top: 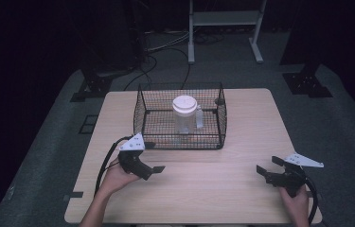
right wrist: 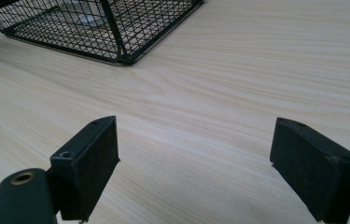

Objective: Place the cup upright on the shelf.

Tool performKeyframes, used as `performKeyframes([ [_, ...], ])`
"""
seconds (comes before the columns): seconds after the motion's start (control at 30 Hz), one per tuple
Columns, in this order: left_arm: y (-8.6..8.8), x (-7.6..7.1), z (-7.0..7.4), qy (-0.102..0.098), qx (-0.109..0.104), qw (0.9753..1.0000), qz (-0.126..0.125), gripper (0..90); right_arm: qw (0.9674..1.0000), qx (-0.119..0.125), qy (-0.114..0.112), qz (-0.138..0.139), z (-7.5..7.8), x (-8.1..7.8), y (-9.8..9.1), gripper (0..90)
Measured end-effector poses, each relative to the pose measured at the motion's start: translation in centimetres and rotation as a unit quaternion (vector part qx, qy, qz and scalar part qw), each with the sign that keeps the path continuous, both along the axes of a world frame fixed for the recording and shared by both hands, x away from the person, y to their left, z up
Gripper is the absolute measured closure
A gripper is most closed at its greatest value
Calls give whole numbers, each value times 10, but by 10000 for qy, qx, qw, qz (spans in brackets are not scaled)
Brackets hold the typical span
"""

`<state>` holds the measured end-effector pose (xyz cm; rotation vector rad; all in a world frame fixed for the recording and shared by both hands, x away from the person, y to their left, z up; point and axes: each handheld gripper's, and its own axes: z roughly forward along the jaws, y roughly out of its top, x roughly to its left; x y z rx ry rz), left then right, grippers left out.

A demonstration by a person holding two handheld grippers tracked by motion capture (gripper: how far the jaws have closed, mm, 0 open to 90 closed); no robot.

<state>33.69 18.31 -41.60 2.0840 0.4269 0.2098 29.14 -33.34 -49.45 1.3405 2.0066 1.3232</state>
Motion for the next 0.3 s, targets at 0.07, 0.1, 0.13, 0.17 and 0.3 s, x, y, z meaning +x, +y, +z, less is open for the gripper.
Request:
performKeyframes([
  [0.07, 3, -4, -3, -3, -46, 10000, 22, 22, 10000, -2, -2, -3, 0, 0, 0, 143],
  [0.1, 4, -7, -5, -11, -60, 10000, 34, 22, 10000, 0, 2, -8, 0, 0, 0, 143],
  [0.13, 5, -8, -6, 1, -71, 10000, 40, 22, 10000, -7, 3, -7, 0, 0, 0, 143],
  [0.17, 8, -11, -9, 12, -99, 9999, 74, 22, 10000, -9, 2, -7, 0, 0, 0, 144],
  [0.3, 15, -18, -19, 97, -346, 9993, 133, 22, 10000, -13, 3, -12, 0, 0, 0, 144],
])
